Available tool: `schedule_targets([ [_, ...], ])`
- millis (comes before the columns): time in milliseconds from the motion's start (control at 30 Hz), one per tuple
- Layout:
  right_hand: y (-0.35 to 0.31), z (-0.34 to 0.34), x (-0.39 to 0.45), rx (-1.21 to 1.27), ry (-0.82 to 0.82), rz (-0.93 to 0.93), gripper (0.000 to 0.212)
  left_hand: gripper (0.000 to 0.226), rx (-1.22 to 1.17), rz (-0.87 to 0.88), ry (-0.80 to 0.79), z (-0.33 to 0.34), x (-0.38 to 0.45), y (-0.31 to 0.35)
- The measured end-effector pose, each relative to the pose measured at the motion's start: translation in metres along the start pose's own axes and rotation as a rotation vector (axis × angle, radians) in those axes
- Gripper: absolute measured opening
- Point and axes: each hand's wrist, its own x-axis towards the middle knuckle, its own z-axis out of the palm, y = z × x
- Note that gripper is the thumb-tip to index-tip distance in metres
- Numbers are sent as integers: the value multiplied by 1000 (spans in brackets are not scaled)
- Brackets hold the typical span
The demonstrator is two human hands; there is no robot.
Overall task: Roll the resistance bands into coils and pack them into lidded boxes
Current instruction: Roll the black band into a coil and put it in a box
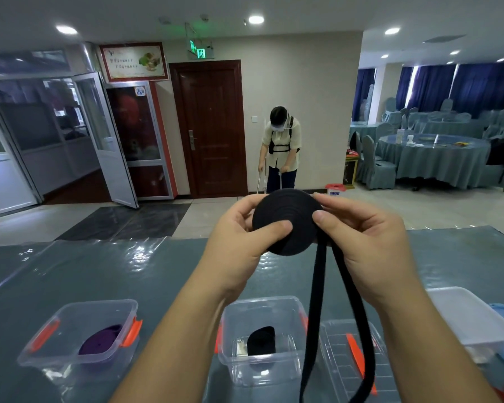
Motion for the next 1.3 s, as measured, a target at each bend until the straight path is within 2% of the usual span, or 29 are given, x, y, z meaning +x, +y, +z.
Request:
schedule_targets([
  [100,0,1,-2,-15,-18,-2,27,35,98,19,-50,-6,2,6],
  [300,0,3,-2,33,31,-2,25,28,-11,45,29,-1,1,5],
  [433,-1,3,-2,-23,5,4,24,30,89,0,-61,-6,3,7],
  [633,-3,10,-1,113,18,-10,26,31,-108,2,-11,-1,1,7],
  [700,-1,9,0,77,13,-3,27,31,-50,-2,-18,-1,0,6],
  [833,1,10,-1,7,-10,7,26,35,219,37,-63,-10,2,14],
  [1000,2,12,-2,77,67,5,23,31,-10,25,28,-2,-2,13],
  [1133,3,9,-5,31,69,21,23,27,61,6,-21,-4,-3,13],
  [1300,0,14,-5,172,29,58,29,28,-103,42,39,-2,-1,13],
])
